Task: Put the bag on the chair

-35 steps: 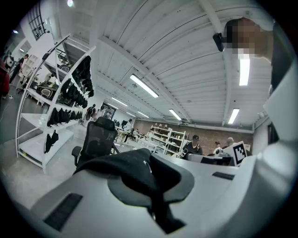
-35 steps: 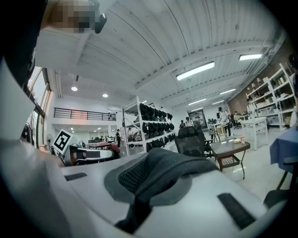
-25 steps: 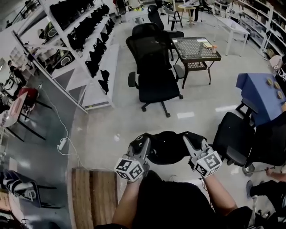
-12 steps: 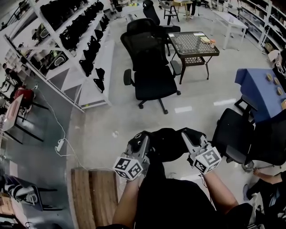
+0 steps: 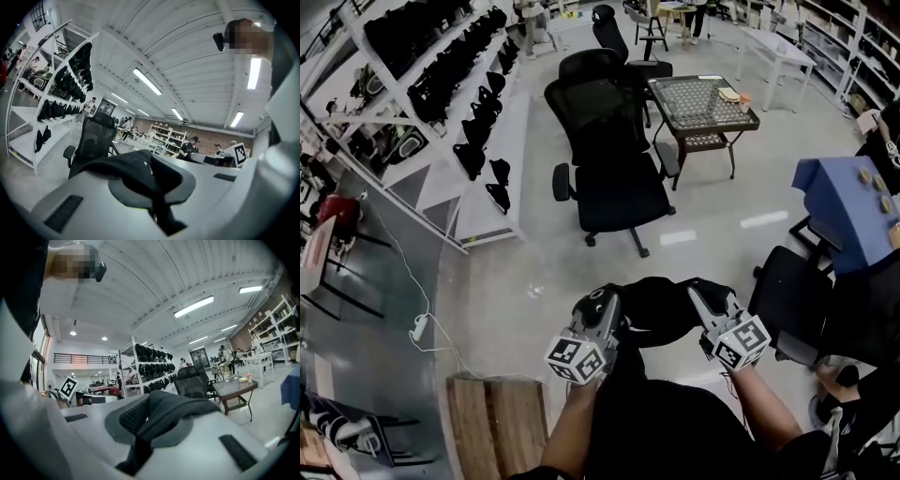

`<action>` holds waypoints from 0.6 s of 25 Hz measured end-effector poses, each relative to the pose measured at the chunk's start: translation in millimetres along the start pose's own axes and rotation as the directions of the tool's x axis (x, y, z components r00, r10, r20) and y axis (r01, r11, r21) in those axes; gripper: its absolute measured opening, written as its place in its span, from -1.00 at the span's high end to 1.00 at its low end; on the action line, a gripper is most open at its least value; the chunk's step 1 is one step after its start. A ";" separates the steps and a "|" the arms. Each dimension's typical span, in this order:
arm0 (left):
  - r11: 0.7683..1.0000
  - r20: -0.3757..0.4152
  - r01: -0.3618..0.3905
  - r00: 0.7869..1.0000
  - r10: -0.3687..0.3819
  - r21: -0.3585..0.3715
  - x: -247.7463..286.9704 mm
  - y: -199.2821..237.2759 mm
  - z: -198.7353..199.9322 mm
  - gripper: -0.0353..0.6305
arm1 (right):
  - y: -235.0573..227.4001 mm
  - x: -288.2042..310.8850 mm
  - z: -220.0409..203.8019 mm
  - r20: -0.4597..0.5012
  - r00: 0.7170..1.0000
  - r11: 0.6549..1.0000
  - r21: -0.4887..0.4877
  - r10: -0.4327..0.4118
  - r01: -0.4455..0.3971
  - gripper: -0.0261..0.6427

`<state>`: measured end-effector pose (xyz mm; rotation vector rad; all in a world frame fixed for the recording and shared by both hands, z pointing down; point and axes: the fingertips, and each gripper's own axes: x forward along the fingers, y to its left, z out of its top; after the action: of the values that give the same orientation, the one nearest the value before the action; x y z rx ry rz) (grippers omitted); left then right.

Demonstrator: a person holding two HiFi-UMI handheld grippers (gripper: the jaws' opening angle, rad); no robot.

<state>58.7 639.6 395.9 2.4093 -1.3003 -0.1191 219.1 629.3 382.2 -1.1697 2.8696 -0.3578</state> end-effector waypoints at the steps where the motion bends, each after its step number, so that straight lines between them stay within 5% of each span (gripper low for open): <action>1: 1.000 -0.002 0.002 1.000 -0.002 -0.007 7.9 9.9 3.8 0.83 | -5.4 11.2 1.1 -0.003 1.000 1.000 0.005 -0.003 0.003 0.86; 15: 0.999 -0.027 0.029 0.999 -0.030 -0.044 120.1 141.0 81.3 0.83 | -84.0 173.7 30.4 -0.037 0.997 0.998 0.002 -0.070 0.070 0.86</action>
<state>-5.2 447.9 388.7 2.3854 -1.2379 -0.1210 155.2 444.7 382.3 -1.2793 2.8635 -0.3901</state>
